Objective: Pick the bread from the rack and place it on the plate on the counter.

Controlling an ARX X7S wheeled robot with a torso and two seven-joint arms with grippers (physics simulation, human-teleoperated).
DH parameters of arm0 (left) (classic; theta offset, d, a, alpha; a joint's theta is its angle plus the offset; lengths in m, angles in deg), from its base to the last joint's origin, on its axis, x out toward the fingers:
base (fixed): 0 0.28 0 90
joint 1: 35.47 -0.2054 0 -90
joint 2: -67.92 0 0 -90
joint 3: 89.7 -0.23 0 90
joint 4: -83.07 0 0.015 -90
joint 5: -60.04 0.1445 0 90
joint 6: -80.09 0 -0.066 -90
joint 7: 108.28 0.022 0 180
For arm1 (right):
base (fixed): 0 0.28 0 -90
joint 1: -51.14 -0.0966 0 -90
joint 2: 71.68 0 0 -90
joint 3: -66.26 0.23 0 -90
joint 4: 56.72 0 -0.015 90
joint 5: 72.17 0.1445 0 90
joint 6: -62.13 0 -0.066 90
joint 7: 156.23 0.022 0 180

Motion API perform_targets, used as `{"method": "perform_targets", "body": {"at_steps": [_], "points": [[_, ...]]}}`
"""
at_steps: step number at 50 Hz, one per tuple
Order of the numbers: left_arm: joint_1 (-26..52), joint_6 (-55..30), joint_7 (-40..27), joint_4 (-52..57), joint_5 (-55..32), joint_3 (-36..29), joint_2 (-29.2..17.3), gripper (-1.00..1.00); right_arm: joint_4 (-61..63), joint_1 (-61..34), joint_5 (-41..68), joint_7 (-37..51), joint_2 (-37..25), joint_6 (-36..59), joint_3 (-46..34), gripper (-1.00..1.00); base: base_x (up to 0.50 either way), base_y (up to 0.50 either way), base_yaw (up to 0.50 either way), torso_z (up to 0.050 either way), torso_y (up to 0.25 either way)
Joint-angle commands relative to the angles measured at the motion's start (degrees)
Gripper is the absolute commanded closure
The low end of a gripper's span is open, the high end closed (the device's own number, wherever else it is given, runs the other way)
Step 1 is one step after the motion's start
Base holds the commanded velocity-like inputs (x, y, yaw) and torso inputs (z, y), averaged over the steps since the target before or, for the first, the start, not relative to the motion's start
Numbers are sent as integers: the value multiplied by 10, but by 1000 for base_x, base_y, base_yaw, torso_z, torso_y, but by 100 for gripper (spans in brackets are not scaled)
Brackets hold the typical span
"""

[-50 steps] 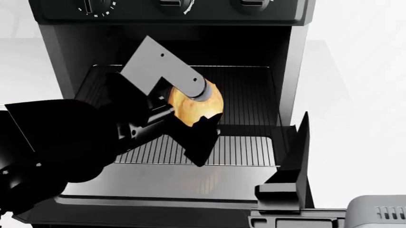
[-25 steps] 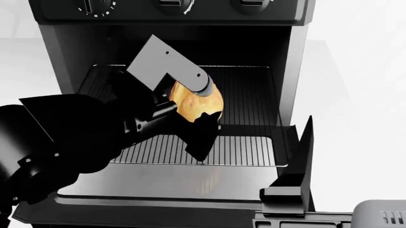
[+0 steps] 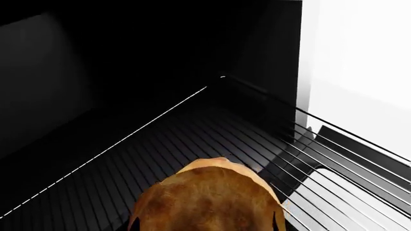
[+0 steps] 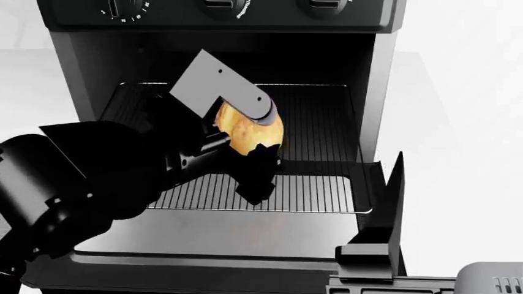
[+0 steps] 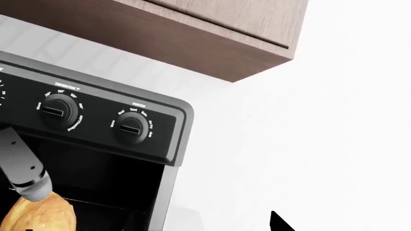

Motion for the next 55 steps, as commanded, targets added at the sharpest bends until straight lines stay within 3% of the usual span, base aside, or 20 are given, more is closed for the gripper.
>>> {"method": "perform_targets", "body": {"at_steps": [1, 12, 26, 39, 55], "points": [[5, 3, 11, -4, 4, 14, 9, 100, -1, -2, -14, -9, 10, -6, 12, -100, 0, 0, 0, 0, 0], [0, -19, -23, 66, -15, 28, -18, 100, -5, -8, -9, -11, 16, -5, 10, -100, 0, 0, 0, 0, 0], [-54, -99, -149, 309, -103, 97, -110, 100, -11, 2, -19, -12, 19, -12, 6, -100, 0, 0, 0, 0, 0], [-67, -188, -301, 486, -250, 203, -176, 100, -13, 8, -28, -12, 19, -19, 2, -100, 0, 0, 0, 0, 0], [-98, -219, -460, 578, -424, 293, -259, 100, -9, 5, -26, -9, 23, -14, 2, -100, 0, 0, 0, 0, 0]]}}
